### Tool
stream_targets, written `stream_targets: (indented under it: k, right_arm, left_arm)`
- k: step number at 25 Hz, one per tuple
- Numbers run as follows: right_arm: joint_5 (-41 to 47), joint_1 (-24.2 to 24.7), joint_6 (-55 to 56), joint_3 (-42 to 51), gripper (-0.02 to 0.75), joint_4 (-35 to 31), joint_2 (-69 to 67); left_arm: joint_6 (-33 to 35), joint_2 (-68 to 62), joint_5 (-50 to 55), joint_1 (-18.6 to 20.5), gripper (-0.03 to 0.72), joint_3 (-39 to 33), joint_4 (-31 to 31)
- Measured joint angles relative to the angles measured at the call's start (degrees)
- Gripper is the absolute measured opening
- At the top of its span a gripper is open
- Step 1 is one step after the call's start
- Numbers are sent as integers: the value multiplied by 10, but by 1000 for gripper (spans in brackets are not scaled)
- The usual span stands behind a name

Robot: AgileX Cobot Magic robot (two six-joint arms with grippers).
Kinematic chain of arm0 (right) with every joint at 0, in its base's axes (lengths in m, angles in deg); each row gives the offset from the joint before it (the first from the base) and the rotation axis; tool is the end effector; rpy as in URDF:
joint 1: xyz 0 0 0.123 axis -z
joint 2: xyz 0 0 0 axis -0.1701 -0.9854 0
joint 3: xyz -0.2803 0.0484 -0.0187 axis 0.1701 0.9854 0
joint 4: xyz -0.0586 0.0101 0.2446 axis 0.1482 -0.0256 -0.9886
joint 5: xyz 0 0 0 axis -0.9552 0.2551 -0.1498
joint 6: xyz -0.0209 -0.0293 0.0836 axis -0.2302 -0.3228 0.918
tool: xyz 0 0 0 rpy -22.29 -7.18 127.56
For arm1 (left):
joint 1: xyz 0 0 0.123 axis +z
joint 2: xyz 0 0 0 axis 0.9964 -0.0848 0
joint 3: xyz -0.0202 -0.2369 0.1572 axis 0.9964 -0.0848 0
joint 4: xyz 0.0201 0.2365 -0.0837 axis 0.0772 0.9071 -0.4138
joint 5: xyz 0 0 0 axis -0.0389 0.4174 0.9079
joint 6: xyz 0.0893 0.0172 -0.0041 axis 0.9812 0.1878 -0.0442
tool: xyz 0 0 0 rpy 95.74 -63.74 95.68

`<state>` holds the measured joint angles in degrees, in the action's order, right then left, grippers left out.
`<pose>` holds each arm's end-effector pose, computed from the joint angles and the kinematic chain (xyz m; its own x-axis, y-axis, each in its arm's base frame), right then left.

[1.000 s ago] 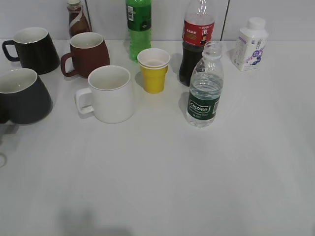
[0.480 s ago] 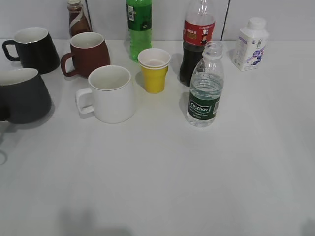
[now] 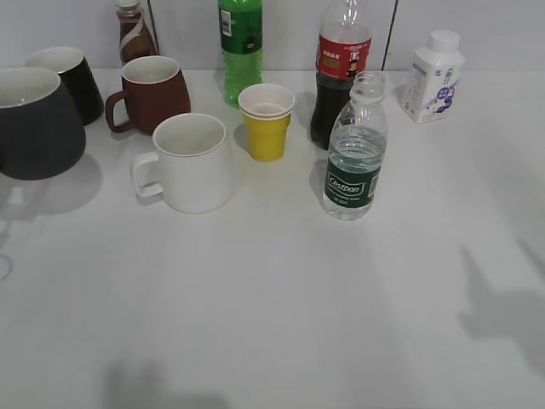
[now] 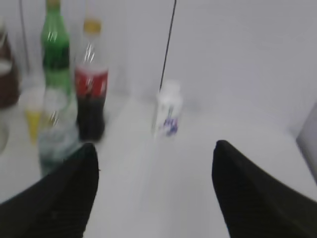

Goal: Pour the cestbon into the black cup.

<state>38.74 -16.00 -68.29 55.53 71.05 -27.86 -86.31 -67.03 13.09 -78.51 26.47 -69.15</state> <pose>0.0655 0.0138 0.3234 -0.0163 -0.1004 -0.9948 -0.1828 0.9785 -0.0957 0.2665 0.0080 0.1784 -0.0514 0.1680 -0.9845 0.1485 0.9761 0.1588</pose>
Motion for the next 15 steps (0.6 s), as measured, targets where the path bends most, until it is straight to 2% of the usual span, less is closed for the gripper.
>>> stream_targets:
  k: [2,8,12,15]
  right_arm:
    - [-80,0,-2,12,537,-4,-47]
    - [-224,-14,1,18,537,-9,-181]
    - [-306,-87,41,18,537,-2,-248]
    - [-345,-164,67,22,537,5,-313]
  left_arm:
    - [0,20,1,0,34,-4,8]
    - [-22,79,30,0,34,-24,30]
    - [-39,111,46,-1,34,-25,53]
    - [-62,133,54,-1,34,-25,74]
